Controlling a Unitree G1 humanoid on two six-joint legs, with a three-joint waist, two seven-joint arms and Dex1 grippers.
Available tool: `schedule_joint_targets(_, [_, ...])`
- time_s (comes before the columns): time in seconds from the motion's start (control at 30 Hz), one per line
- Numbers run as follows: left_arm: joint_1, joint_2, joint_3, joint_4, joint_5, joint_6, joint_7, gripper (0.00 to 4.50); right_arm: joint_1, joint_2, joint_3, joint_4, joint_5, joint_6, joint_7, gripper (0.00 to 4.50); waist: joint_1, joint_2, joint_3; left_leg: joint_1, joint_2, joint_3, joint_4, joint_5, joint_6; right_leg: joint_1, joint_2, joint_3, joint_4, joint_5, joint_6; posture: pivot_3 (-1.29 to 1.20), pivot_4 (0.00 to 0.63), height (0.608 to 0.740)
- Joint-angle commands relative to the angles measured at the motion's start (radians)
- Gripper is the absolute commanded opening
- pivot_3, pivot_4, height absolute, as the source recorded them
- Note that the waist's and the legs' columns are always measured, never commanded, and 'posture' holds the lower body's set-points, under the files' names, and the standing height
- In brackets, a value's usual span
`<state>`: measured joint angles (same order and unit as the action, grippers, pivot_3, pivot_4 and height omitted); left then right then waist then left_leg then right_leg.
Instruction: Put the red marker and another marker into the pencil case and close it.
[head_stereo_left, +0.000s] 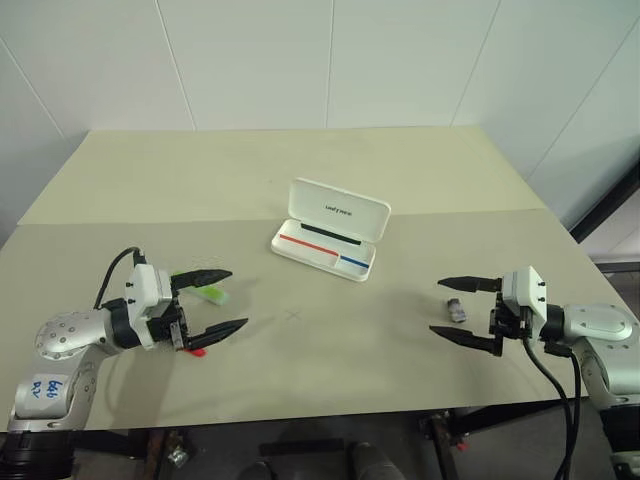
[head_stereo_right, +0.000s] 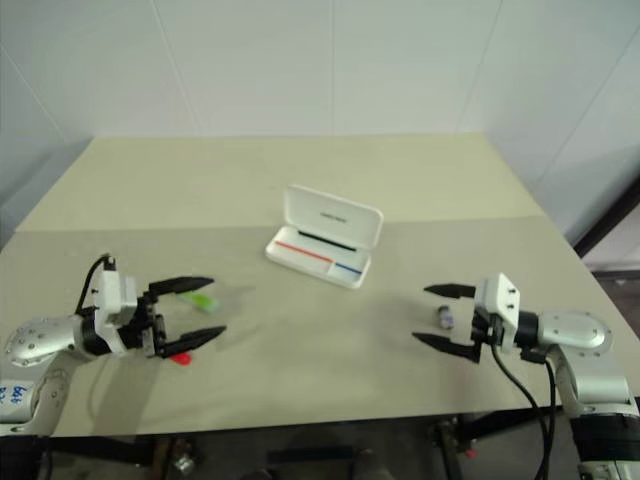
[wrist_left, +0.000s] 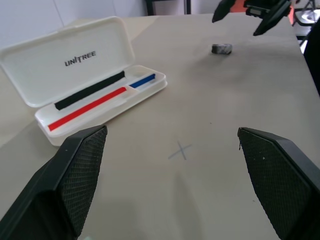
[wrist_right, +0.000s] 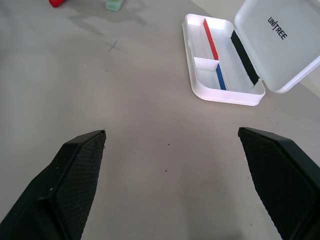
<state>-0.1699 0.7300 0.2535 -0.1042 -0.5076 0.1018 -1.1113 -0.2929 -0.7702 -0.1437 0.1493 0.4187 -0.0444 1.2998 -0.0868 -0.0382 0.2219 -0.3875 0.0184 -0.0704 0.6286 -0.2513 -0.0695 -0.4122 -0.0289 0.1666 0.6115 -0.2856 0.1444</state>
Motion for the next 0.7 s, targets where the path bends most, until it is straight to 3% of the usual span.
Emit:
schedule_joint_targets(0.03, [-0.003, 0.004, 0.013, -0.017, -0.010, -0.018, -0.001, 4.49, 0.002, -0.025, -0.023, -0.057, 0.029, 0.034, 0.001, 4.50, 0.001, 0.000, 0.000, 0.000, 0.000, 0.000, 0.000, 0.000, 0.000, 0.000, 0.000, 0.000, 0.000, 0.000, 0.000, 0.00, 0.150, 0.740])
schedule_joint_targets(0.23, [-0.026, -0.012, -0.001, -0.056, 0.003, -0.010, 0.050, 4.49, -0.050, -0.043, 0.014, -0.104, 0.027, 0.154, -0.002, 4.50, 0.000, 0.000, 0.000, 0.000, 0.000, 0.000, 0.001, 0.000, 0.000, 0.000, 0.000, 0.000, 0.000, 0.000, 0.000, 0.00, 0.150, 0.740])
schedule_joint_targets(0.4, [-0.054, 0.010, -0.008, -0.059, -0.006, 0.037, 0.063, 4.49, -0.141, -0.062, 0.113, -0.144, -0.091, 0.263, -0.076, 4.50, 0.000, 0.000, 0.000, 0.000, 0.000, 0.000, 0.001, 0.000, 0.000, 0.000, 0.000, 0.000, 0.001, 0.000, -0.001, 0.00, 0.150, 0.740])
schedule_joint_targets(0.7, [-0.014, 0.063, 0.049, -0.067, 0.001, 0.085, 0.082, 4.49, -0.336, 0.025, 0.268, -0.136, -0.165, 0.402, -0.144, 4.50, -0.002, 0.000, 0.000, -0.001, 0.000, 0.000, -0.001, 0.000, 0.000, -0.002, 0.000, 0.000, 0.001, 0.001, 0.002, 0.00, 0.150, 0.740])
